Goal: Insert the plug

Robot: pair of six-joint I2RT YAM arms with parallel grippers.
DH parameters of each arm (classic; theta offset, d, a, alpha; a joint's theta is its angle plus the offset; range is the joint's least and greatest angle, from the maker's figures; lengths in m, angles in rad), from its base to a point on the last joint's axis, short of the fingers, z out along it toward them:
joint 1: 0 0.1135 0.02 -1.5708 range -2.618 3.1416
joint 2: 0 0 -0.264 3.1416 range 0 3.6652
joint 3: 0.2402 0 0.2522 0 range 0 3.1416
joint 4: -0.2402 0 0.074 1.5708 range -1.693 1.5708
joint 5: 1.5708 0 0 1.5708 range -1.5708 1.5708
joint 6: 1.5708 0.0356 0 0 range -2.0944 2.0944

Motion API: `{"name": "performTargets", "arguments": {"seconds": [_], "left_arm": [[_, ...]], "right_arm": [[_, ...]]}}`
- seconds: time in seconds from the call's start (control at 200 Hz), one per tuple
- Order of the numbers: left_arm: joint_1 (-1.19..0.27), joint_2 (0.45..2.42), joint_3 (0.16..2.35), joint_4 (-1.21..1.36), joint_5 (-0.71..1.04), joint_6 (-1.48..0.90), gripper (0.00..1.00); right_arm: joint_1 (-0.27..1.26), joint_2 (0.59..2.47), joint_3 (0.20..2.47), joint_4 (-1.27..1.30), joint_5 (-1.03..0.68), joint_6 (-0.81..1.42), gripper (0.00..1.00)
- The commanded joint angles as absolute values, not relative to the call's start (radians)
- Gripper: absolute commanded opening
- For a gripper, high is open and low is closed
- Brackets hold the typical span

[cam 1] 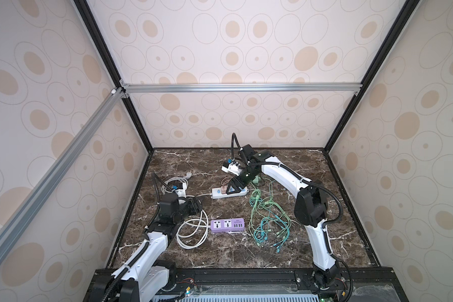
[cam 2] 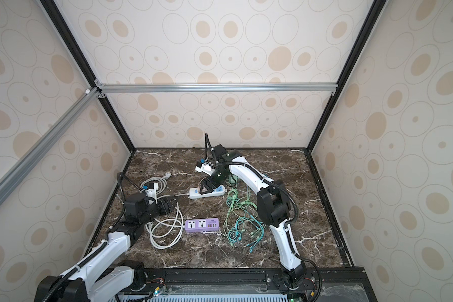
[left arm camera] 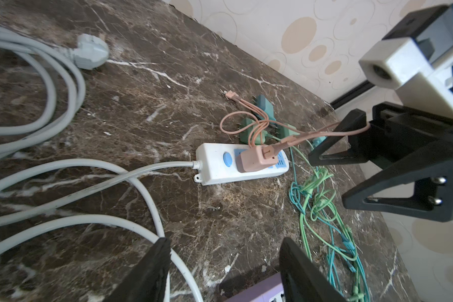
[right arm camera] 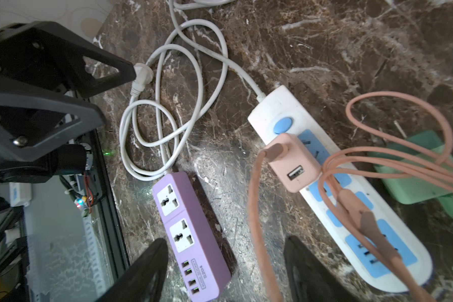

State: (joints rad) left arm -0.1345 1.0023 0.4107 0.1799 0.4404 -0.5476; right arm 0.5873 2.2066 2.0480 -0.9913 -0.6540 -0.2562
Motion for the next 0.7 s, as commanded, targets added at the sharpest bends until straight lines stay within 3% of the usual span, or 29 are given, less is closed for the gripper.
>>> {"name": "performTargets", "arguments": {"seconds": [0.0,0.185,0.345,0.475,0.695], "left_arm": [[-0.127,1.057,0.499,0.252,0.543,-0.491,0.61],[-0.141,1.181,0.598,0.303,0.637,-0.445,0.58],[-0.157,1.234,0.664,0.234,0.607,-0.393,0.56],[-0.170,1.246,0.656,0.275,0.649,-0.383,0.61],[-0.228,1.301,0.743,0.196,0.619,-0.259,0.62]], "right_arm": [[0.552,2.176,2.068,-1.047,-0.792,-0.303,0.73],[0.545,2.181,2.082,-1.113,-0.872,-0.363,0.72],[0.542,2.200,2.092,-1.140,-0.894,-0.382,0.72],[0.538,2.218,2.126,-1.225,-0.927,-0.439,0.71],[0.527,2.204,2.103,-1.250,-0.975,-0.485,0.71]]}}
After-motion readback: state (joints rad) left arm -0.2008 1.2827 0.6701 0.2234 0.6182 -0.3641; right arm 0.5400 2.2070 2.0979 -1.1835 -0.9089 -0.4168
